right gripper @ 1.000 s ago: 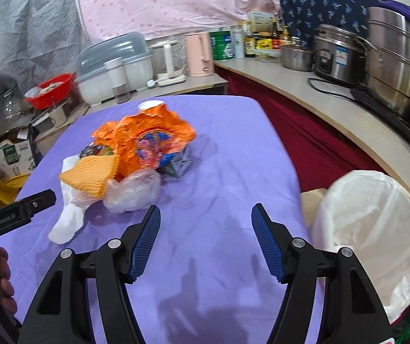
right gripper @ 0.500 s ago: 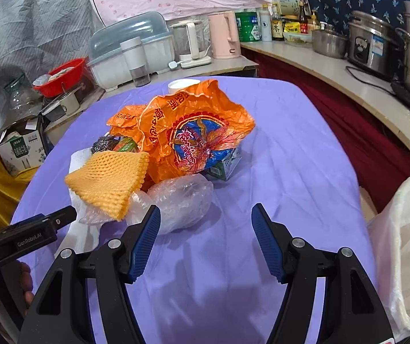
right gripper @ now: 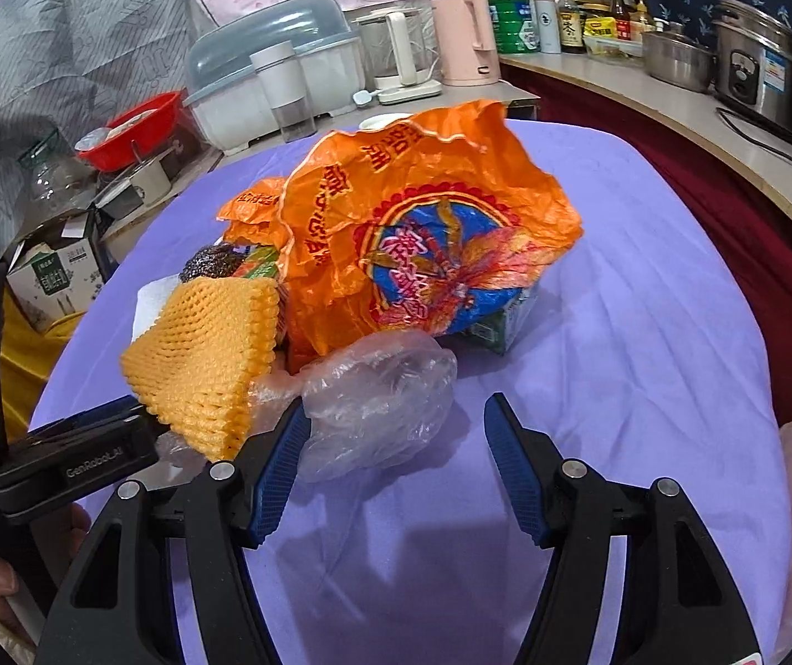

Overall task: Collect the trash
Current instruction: 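Return the right tool to the pile and grasp the clear plastic bag, then carry the paper towel in the left tool while the right tool carries the plastic bag to the bin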

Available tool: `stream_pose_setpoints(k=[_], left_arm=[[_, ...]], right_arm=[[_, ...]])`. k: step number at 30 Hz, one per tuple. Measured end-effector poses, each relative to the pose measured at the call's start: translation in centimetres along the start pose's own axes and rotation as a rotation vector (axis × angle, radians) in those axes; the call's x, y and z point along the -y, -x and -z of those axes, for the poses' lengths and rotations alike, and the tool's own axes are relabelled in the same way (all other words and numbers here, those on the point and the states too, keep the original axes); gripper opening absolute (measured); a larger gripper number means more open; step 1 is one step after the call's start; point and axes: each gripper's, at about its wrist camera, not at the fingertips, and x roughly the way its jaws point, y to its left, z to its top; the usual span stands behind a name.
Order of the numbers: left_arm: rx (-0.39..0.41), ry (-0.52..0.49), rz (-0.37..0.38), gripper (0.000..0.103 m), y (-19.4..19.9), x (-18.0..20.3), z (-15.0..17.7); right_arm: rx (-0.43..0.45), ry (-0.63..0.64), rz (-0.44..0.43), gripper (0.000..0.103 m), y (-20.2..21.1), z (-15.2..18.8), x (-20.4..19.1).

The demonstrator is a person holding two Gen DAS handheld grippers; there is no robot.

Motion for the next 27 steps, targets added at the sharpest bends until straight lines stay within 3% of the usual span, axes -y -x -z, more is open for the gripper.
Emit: stream_pose_setpoints(k=[1,5,9,16,27], left_arm=[[-0.001,-0.007,0.013,0.061,0.0,0.1,0.0],[-0.016,-0.016,0.053,0.028,-0.1,0.5,-0.1],[-0.024,-0.019,0.073,0.006,0.3,0.7,0.3],[0.005,-0.028,0.083,0.003,2.5,0.9,0.9],[0.094,-0.059,0.102,0.002,9.2,1.9,2.4]], right_arm=[[-0.001,0.004,-0.006,0.054,-0.1,0.0,-0.1],[-0.003,0.015,-0.031,0.038,-0.3,0.0,-0.6],[-0.003,0.038,-0.037,0.017,0.1,0.2,-1.2],[0.022,0.039,-0.034,0.010,1.8,0.4,-1.1],[0.163,-0.010,0.004,0.009,9.1,0.3,1.3]])
